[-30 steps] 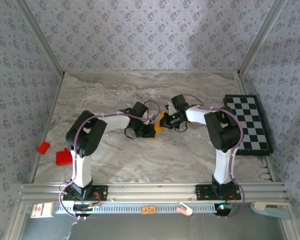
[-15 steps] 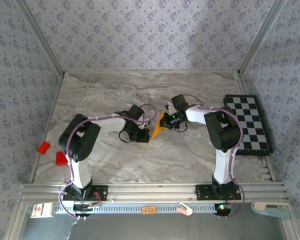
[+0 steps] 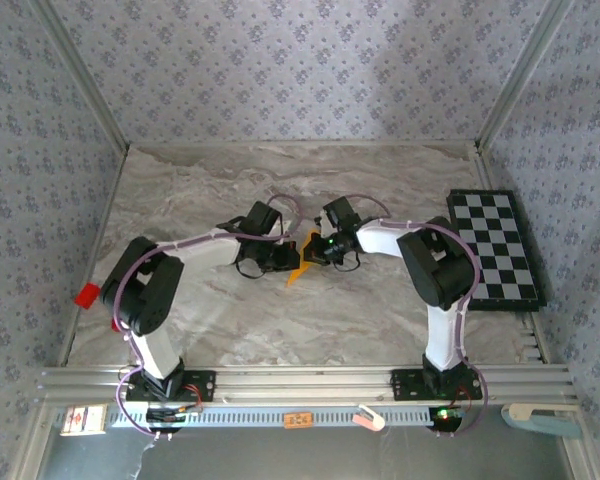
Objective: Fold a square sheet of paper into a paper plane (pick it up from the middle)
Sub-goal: Fold the wing for the fifth time at the center of the table.
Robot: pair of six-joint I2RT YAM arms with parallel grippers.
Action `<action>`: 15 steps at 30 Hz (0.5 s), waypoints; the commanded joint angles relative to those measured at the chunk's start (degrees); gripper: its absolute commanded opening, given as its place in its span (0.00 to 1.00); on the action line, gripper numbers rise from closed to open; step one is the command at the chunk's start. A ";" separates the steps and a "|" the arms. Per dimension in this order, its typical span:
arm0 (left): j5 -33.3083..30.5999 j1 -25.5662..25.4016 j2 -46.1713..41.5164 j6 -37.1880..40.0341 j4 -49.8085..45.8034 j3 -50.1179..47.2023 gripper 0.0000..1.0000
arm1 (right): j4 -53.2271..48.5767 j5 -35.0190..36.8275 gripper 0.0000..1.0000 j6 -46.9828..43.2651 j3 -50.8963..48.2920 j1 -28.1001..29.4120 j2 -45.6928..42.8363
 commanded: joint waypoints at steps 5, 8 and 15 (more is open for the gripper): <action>-2.39 -0.13 3.74 -3.05 2.78 -0.03 0.00 | -5.87 2.71 0.00 1.02 -1.63 0.55 2.58; -1.77 -0.27 5.14 -4.35 4.40 -0.27 0.00 | -5.64 2.56 0.00 1.02 -1.63 0.50 2.51; -4.15 -0.44 7.09 -5.06 1.34 0.36 0.00 | -4.53 2.48 0.00 0.60 -1.73 0.18 1.70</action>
